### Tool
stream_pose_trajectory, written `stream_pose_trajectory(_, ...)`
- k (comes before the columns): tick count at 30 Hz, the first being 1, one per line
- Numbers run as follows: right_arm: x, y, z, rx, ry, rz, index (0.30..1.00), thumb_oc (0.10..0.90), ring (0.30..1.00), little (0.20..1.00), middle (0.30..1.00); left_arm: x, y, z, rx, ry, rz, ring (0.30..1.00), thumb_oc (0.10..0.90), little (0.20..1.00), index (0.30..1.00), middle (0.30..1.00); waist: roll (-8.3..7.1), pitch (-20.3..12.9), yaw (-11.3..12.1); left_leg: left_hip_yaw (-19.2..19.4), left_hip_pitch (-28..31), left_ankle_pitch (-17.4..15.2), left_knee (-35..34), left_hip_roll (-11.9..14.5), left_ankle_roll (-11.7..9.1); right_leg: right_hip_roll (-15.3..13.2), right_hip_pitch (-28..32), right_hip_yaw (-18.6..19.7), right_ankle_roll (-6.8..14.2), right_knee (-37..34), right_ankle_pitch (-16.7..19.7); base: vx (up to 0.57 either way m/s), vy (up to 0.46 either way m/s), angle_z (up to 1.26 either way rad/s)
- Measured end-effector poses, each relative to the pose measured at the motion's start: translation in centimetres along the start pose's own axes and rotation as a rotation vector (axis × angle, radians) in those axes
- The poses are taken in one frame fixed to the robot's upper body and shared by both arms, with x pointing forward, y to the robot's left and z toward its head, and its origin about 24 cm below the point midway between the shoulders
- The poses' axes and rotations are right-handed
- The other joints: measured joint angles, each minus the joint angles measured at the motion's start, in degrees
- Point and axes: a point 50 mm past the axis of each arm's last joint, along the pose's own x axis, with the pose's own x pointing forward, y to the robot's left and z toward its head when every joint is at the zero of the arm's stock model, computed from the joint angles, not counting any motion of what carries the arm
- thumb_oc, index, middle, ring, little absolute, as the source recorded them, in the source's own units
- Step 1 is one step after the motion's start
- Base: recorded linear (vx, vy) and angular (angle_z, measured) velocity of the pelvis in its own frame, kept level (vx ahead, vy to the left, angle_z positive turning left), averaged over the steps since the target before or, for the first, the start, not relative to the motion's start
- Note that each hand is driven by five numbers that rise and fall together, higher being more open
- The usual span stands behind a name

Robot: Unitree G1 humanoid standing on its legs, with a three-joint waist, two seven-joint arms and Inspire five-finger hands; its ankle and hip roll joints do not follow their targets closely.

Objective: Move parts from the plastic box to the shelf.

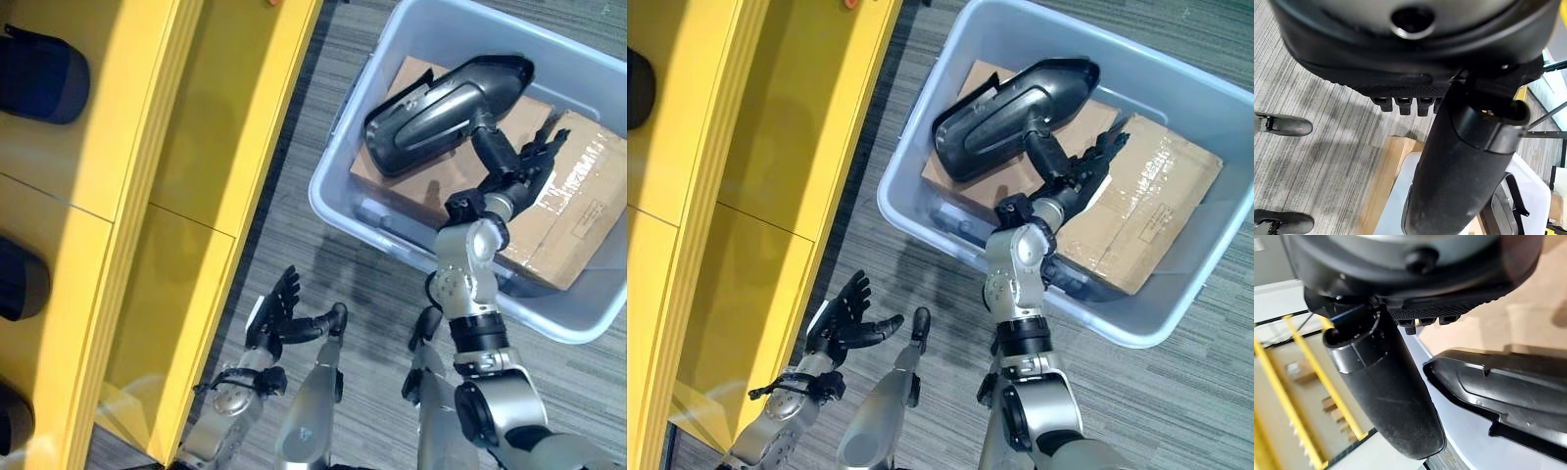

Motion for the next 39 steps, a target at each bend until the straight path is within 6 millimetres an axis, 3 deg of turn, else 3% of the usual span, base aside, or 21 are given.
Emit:
stream_pose_trajectory(17, 2.1, -0.7, -1.7, -0.198, 0.019, -0.081, 1.000, 0.900, 1.000, 1.000, 1.000, 0.5, -0.6, 0.4, 0.005, -0.018, -0.019, 1.000, 0.900, 1.000, 1.000, 1.000, -0.57, 0.4, 0.0, -0.2, -2.9, 0.6, 0.0, -0.1, 0.1, -0.2, -3.3, 0.2, 0.0, 0.9, 0.0, 0.00, 0.000, 0.00)
stream_pose_trajectory(39, 4.4, 0.9, 0.3, -0.126, -0.035, -0.102, 1.000, 0.900, 1.000, 1.000, 1.000, 1.3, -0.8, 1.2, 0.009, -0.059, -0.003, 1.000, 0.900, 1.000, 1.000, 1.000, -0.85, 0.6, 0.5, -1.5, -8.8, 2.1, 0.0, -0.1, -0.2, -0.4, -8.9, -0.8, -0.3, 2.0, 0.2, 0.02, -0.001, 0.02)
